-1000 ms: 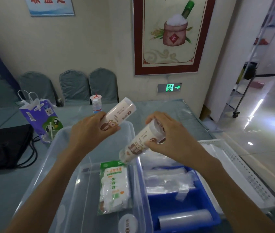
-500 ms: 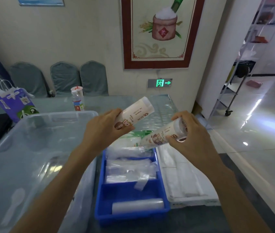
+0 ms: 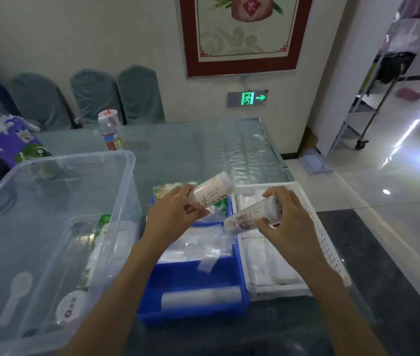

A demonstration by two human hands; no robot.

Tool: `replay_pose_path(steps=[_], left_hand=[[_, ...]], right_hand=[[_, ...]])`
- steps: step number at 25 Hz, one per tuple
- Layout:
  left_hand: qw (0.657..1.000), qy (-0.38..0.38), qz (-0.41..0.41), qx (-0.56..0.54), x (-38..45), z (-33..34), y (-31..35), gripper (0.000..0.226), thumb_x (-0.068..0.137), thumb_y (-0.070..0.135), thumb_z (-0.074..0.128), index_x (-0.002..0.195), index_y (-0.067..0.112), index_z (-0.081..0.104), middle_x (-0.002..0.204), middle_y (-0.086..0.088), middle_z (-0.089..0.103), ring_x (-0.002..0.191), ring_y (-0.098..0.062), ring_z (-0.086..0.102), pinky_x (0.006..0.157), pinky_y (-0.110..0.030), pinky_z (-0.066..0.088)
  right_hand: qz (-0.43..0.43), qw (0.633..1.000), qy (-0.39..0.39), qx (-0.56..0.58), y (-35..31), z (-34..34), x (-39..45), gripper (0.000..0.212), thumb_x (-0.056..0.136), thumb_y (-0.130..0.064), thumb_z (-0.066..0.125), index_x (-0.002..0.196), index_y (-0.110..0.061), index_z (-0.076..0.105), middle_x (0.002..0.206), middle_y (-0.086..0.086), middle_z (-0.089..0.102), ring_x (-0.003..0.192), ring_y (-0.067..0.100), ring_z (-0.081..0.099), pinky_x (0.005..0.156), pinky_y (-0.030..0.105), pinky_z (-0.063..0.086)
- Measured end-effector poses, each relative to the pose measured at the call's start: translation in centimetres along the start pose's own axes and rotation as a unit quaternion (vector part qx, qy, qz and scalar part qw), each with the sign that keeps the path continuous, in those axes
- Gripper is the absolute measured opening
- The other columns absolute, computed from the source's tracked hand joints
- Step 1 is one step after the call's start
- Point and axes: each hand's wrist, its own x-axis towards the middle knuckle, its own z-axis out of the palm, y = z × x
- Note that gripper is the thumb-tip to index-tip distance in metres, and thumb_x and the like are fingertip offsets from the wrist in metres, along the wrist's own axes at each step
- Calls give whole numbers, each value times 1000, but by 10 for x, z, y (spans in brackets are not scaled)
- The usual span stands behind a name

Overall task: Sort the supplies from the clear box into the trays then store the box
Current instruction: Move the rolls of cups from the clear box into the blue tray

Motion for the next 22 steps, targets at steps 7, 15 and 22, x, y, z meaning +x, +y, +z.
replay_pose_path(steps=[7,15,22], left_hand=[[997,-47,-31,-54,18,54,-24,57,73,47,74,121,22,54,113,5,55,90,-17,59,70,-31,49],[990,-128,-28,-58,-13,95,-48,61,70,48,76,122,26,53,112,6,60,95,-16,60,73,-32,49],[975,-208,-31,-68,-44,102,-54,52,68,45,77,105,31,44,105,10,62,86,-7,58,66,-25,51]], right_hand=[[30,999,20,19,5,21,25,47,73,-16,80,110,-17,51,110,-5,51,101,9,54,71,17,53],[73,991,68,84,26,50,31,50,74,-10,79,111,-23,49,116,-5,52,110,7,52,72,7,51],[62,990,35,121,31,64,26,51,74,-10,79,115,-17,49,119,-3,52,118,13,54,76,29,60]])
